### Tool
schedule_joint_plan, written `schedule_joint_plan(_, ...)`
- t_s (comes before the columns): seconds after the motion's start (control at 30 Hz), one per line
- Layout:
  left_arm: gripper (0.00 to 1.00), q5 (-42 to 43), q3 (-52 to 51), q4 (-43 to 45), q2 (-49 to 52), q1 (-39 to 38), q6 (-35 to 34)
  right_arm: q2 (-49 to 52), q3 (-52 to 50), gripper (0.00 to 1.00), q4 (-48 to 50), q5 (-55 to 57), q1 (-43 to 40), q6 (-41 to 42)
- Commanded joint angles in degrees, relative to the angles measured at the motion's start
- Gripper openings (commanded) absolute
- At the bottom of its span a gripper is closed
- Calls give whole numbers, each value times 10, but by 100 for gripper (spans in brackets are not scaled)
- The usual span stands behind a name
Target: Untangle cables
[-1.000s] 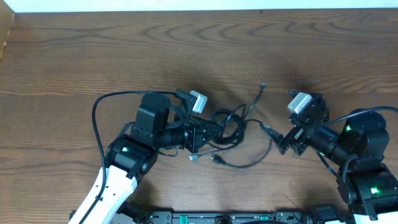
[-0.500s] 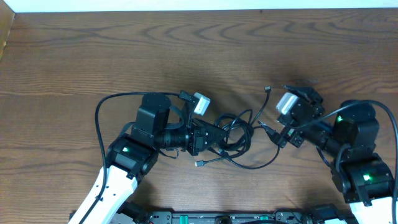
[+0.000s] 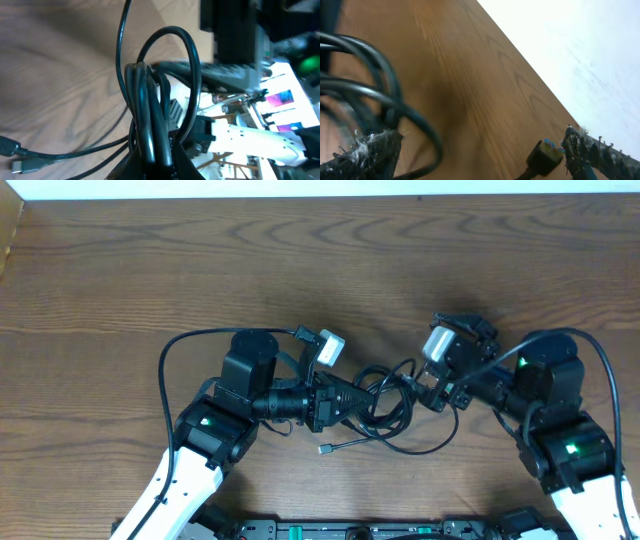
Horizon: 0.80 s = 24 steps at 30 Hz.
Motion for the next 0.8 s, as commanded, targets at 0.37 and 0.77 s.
schedule_joint_plan(0.37,8,41,10,7,-4,-51,-21,50,6,99,104,172,1,177)
schedule_joint_plan(0.77,7,24,10,9,-4,-51,-20,50,6,99,16,356,-51,369)
